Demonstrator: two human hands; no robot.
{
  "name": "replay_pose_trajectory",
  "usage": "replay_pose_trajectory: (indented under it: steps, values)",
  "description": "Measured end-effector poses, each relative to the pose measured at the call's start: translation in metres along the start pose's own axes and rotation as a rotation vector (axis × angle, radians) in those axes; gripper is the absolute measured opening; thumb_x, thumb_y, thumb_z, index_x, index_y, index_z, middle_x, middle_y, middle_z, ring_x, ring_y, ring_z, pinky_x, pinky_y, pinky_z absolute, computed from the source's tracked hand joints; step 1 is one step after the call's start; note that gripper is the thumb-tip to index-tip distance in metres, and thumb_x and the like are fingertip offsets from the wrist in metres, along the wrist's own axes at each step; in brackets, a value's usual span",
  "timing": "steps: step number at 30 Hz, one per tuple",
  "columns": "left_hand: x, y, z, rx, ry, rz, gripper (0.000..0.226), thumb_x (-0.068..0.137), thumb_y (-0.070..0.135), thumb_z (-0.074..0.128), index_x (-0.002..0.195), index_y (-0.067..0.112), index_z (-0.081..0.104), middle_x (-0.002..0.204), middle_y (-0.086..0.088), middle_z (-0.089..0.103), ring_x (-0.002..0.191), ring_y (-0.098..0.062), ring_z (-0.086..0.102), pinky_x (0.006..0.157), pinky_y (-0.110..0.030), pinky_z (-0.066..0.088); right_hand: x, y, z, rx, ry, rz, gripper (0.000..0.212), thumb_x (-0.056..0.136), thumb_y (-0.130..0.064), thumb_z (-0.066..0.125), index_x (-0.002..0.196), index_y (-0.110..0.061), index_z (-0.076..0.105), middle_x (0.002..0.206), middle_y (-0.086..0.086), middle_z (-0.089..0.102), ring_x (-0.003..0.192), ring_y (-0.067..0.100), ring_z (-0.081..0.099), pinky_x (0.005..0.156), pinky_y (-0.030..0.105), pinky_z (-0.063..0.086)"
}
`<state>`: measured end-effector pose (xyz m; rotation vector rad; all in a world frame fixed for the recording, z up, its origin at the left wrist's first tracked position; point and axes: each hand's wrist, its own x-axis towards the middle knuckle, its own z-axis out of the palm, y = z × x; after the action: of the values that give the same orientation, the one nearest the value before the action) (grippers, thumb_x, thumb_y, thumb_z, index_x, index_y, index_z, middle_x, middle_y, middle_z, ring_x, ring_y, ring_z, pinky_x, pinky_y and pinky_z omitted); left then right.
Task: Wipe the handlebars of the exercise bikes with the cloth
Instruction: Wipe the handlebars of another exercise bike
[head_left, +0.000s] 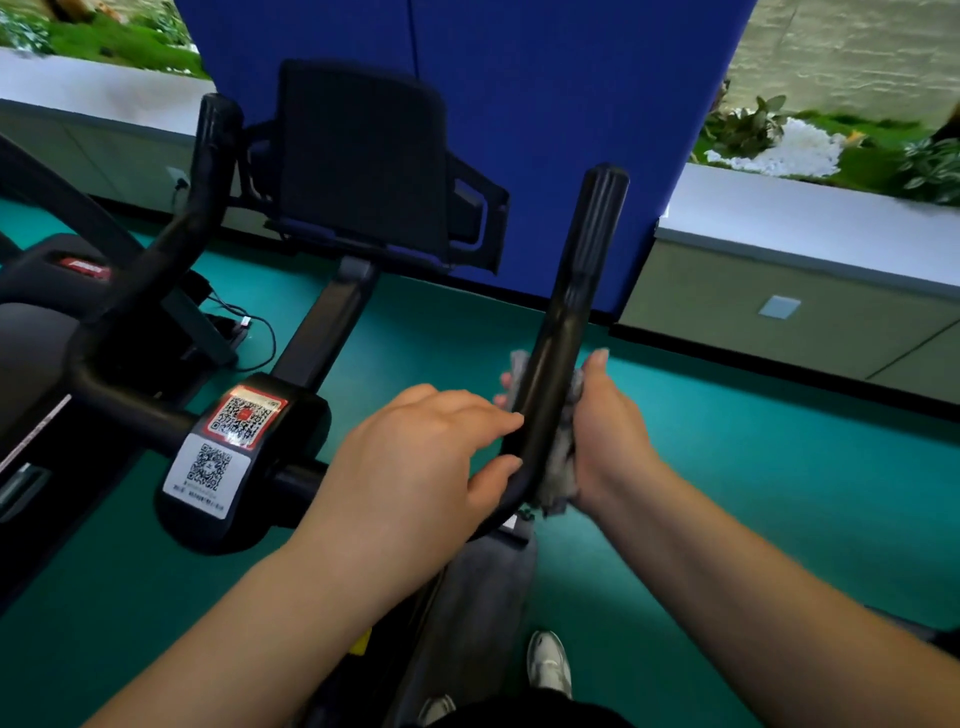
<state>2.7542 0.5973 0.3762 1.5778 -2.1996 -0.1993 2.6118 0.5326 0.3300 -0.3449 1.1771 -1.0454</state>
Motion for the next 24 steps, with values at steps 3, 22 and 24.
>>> replay_pose_trajectory:
  steps: [3, 22, 24]
  values:
    - [-0.013, -0.005, -0.007, -0.002, -0.019, 0.023, 0.031, 0.078, 0.041, 0.058, 0.102, 0.03, 0.074, 0.097, 0.017, 0.07, 0.087, -0.011, 0.062, 0.074, -0.024, 0.054, 0.009, -0.021, 0.011, 0.052, 0.041, -0.044, 0.078, 0.096, -0.062, 0.02, 0.098, -0.001, 0.069, 0.085, 0.013, 0.074, 0.069, 0.025, 0.07, 0.064, 0.034, 0.057]
    - [-0.061, -0.023, -0.009, -0.003, 0.097, 0.054, 0.023, 0.077, 0.028, 0.063, 0.097, 0.023, 0.074, 0.089, 0.01, 0.069, 0.083, -0.018, 0.058, 0.075, -0.025, 0.043, -0.048, 0.051, 0.016, 0.211, 0.114, -0.11, 0.067, 0.101, -0.052, 0.021, 0.087, -0.005, 0.068, 0.068, 0.012, 0.069, 0.057, 0.021, 0.065, 0.06, 0.029, 0.056]
    - [-0.063, -0.02, -0.007, 0.002, 0.123, 0.04, 0.023, 0.079, 0.03, 0.06, 0.096, 0.023, 0.074, 0.088, 0.01, 0.069, 0.083, -0.019, 0.059, 0.074, -0.026, 0.044, -0.056, 0.066, 0.017, 0.285, 0.094, -0.037, 0.065, 0.102, -0.048, 0.022, 0.082, -0.006, 0.066, 0.062, 0.012, 0.067, 0.052, 0.021, 0.064, 0.053, 0.026, 0.055]
